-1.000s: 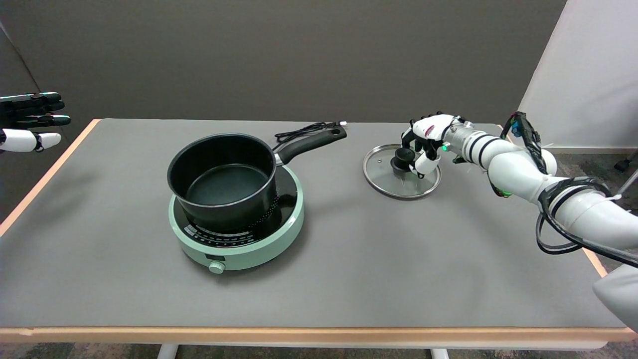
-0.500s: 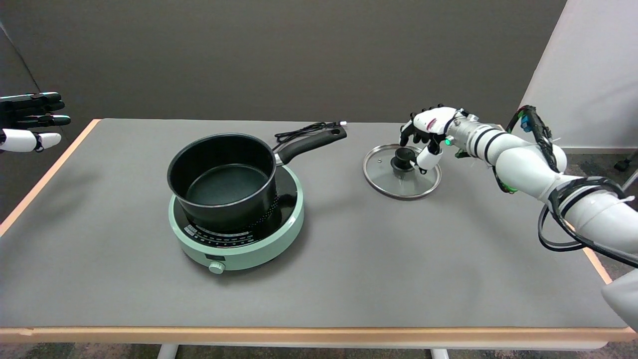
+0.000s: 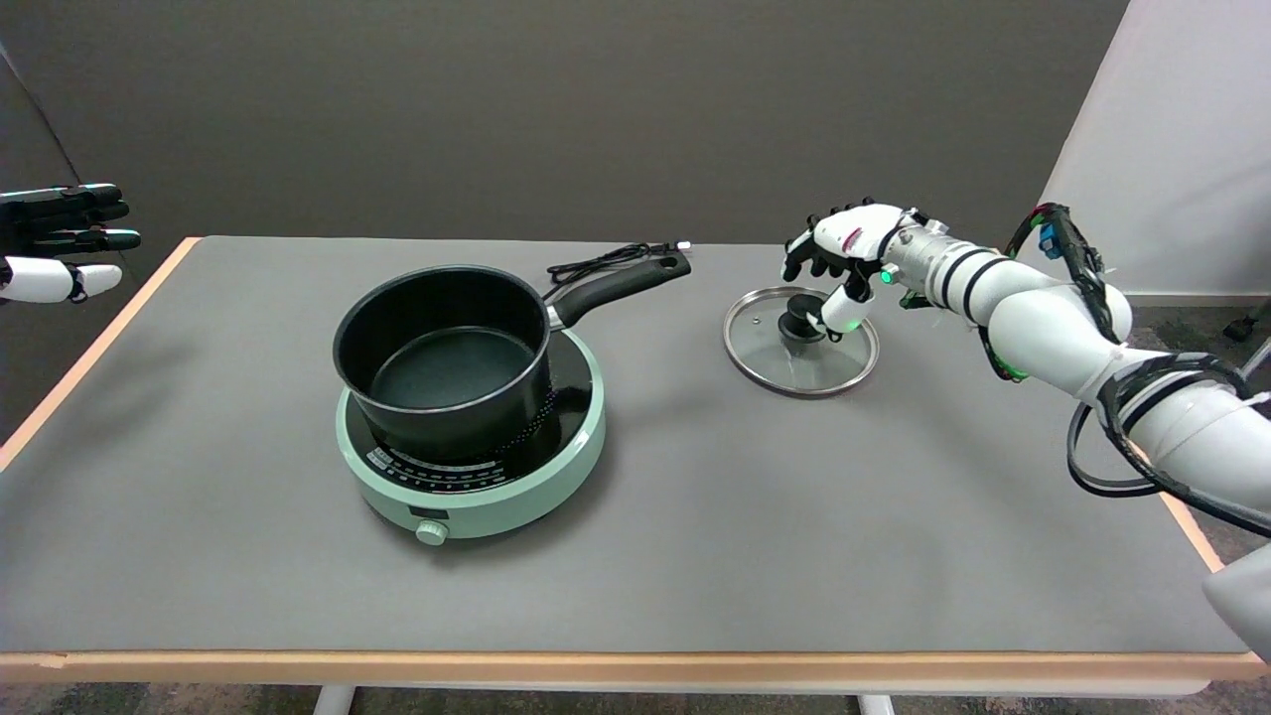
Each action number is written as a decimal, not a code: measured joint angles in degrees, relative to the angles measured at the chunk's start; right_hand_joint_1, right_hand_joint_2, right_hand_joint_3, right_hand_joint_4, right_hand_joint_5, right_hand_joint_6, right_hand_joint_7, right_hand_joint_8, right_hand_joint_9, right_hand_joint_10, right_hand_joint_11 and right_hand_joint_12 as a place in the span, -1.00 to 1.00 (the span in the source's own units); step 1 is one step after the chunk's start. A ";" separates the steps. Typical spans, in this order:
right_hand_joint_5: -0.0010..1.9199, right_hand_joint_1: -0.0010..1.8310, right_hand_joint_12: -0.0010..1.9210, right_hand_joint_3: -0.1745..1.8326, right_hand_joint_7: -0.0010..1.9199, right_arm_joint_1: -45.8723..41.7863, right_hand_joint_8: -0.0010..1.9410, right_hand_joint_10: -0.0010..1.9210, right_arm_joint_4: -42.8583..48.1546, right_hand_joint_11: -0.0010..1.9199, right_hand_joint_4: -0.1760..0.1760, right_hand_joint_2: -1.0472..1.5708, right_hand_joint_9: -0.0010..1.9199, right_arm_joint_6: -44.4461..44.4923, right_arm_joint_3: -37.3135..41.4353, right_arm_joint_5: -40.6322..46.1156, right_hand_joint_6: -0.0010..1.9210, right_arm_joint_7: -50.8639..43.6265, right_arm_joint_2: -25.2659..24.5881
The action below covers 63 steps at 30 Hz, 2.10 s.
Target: Pick up the pot lid.
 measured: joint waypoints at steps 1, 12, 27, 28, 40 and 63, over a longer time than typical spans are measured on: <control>-0.36 0.05 -0.07 0.14 -0.19 0.12 -0.71 -0.42 -0.10 -0.52 1.00 0.24 -0.21 0.00 -0.15 0.00 -0.65 0.01 -0.09; -0.39 0.03 -0.06 0.14 -0.20 1.78 -0.71 -0.41 -2.25 -0.52 1.00 0.23 -0.22 0.00 -2.39 0.05 -0.70 0.04 -1.43; -0.37 0.04 -0.06 0.13 -0.21 2.76 -0.73 -0.42 -4.11 -0.52 1.00 0.23 -0.22 -0.01 -3.91 0.09 -0.66 -0.13 -1.61; -0.36 0.04 -0.06 0.13 -0.21 2.76 -0.73 -0.43 -4.19 -0.52 1.00 0.23 -0.22 -0.01 -3.96 0.09 -0.64 -0.14 -1.56; -0.33 0.04 -0.07 0.11 -0.19 2.58 -0.72 -0.41 -4.68 -0.52 1.00 0.24 -0.21 -0.03 -4.08 0.04 -0.58 -0.18 -1.19; -0.27 0.01 0.01 0.04 -0.07 2.47 -0.54 -0.30 -4.91 -0.47 1.00 0.29 -0.14 0.22 -4.33 0.09 -0.27 -0.02 -1.12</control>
